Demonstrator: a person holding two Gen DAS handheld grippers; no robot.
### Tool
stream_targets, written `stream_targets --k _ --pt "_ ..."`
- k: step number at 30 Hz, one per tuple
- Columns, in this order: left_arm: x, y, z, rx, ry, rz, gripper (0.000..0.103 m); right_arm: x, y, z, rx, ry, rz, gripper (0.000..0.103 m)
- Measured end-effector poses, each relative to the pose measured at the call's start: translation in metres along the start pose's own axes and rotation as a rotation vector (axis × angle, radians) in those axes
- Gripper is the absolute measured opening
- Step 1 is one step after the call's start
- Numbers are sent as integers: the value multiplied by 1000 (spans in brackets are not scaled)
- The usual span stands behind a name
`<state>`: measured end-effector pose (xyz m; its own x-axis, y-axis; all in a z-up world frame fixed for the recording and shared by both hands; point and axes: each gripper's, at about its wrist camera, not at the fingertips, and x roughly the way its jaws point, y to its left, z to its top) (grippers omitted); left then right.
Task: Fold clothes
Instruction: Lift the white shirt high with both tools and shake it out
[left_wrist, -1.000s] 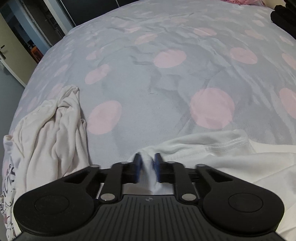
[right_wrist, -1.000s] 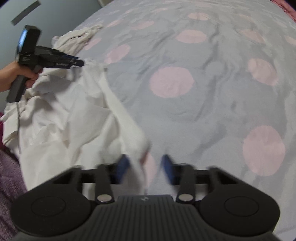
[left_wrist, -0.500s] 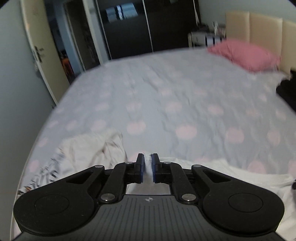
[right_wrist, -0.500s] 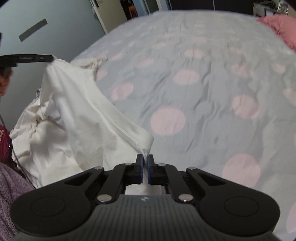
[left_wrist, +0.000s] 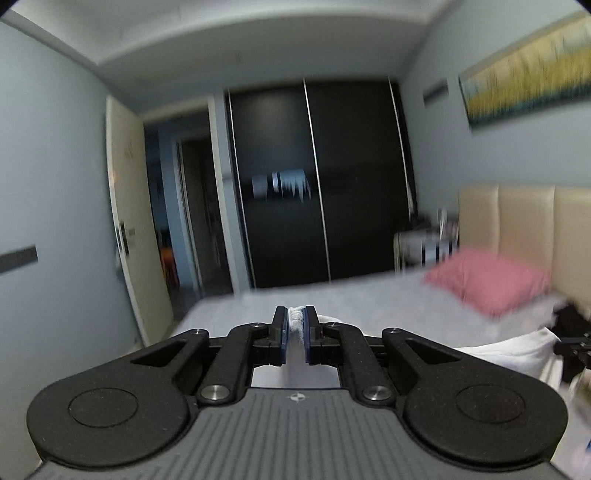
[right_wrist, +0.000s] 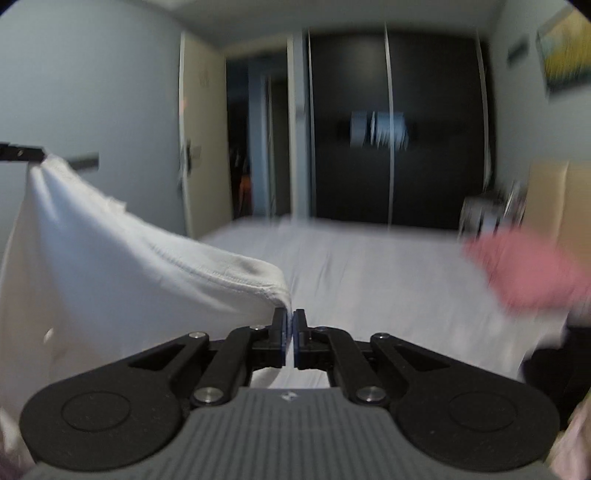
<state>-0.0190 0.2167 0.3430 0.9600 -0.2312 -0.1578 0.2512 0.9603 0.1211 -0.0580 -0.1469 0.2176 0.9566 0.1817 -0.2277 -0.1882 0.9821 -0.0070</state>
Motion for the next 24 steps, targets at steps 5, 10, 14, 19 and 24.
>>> stream_targets --k 5,10,14,19,24 --pt "-48 -4 46 -35 -194 -2 6 -60 0 88 -71 -294 -130 4" --pt "-66 -7 67 -52 -232 -83 6 -117 11 147 -159 -500 -232 4" --pt "-65 -17 67 -11 -197 -127 6 -137 15 175 -230 -526 -277 4" --pt "-67 -12 66 -71 -287 -52 6 -153 29 177 -355 -495 -266 4" --pt "-85 -23 74 -53 -332 -99 6 -154 10 177 -304 -471 -303 4"
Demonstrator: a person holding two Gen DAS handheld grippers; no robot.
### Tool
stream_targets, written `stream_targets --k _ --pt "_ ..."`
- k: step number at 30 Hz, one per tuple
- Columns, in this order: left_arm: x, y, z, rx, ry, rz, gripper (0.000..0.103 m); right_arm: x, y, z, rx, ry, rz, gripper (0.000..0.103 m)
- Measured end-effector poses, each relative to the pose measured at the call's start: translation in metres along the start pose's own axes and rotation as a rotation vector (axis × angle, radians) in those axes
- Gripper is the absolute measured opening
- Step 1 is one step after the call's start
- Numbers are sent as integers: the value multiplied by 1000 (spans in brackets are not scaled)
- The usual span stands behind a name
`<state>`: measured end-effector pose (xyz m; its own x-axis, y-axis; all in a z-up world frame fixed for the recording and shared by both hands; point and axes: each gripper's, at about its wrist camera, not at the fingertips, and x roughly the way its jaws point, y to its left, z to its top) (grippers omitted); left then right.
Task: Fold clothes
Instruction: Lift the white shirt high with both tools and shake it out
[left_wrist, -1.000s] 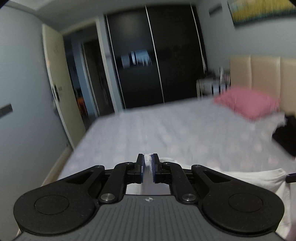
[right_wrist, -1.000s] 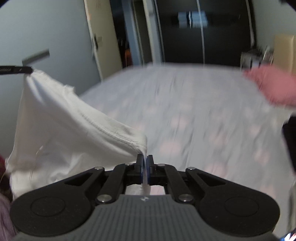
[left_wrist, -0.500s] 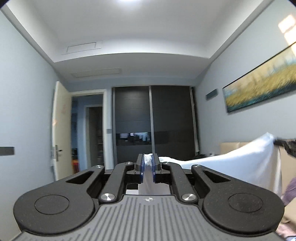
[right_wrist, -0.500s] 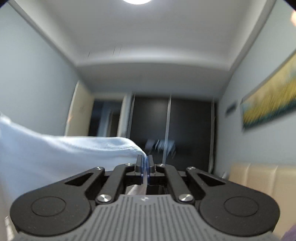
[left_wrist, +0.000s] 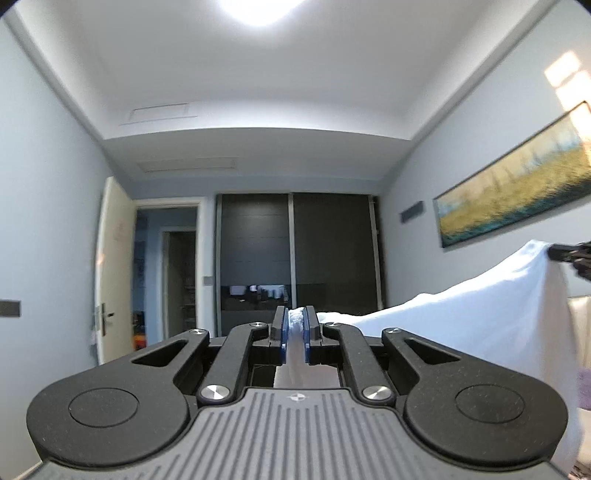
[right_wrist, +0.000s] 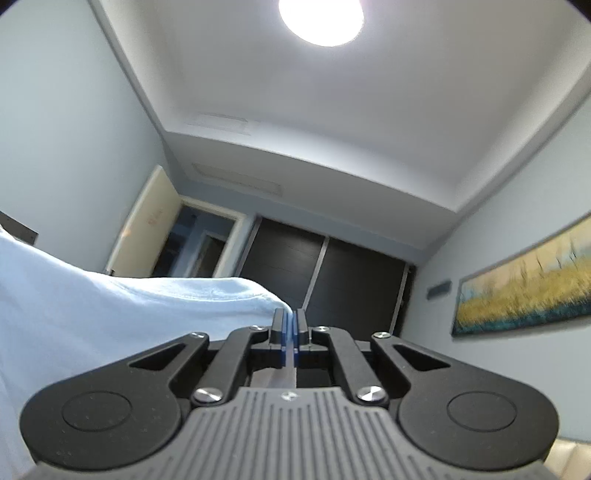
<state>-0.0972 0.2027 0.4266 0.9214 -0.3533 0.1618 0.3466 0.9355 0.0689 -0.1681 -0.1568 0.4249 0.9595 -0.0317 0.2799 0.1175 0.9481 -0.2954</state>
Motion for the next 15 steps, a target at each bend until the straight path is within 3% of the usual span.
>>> stream_targets --k 4,15 --pt "-21 -18 7 22 -69 -47 6 -17 -17 -11 34 -43 -48 4" --pt "-73 -35 7 52 -109 -52 6 -93 -33 4 64 -159 -7 4"
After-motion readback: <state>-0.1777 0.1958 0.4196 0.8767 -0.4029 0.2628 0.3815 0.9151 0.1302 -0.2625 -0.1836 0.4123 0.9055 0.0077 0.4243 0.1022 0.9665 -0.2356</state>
